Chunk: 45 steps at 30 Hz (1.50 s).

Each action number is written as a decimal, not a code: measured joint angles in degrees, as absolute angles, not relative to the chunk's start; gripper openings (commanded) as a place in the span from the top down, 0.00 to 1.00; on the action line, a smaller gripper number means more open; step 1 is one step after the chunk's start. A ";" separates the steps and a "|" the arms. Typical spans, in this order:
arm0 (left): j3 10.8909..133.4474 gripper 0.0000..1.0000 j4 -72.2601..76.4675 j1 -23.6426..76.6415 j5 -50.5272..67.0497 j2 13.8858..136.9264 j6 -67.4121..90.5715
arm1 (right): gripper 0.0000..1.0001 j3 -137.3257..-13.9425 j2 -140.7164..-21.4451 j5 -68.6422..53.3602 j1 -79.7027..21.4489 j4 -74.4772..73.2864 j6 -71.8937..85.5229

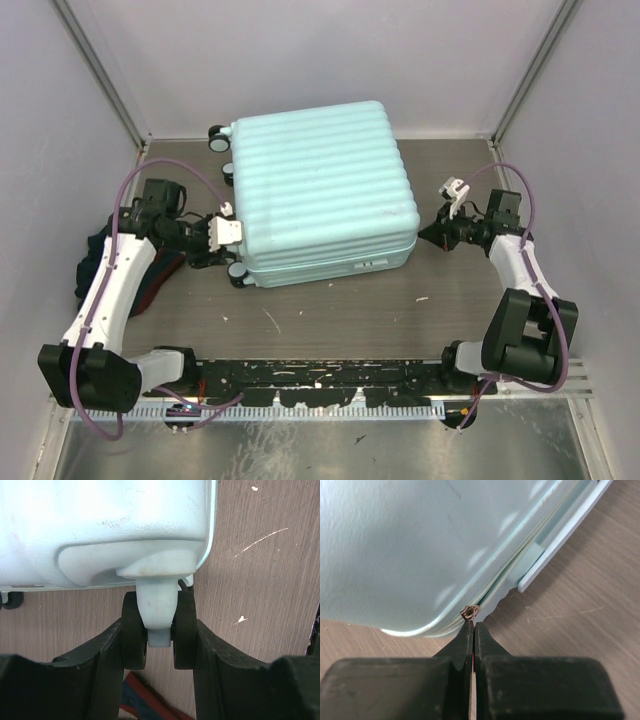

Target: Pack the luggage

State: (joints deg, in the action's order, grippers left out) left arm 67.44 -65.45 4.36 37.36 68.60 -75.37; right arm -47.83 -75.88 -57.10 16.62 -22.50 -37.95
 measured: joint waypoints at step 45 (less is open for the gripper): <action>97.69 0.22 -60.53 -3.27 36.01 91.39 -10.17 | 1.00 -37.47 -62.98 -41.23 -11.81 -8.75 -31.05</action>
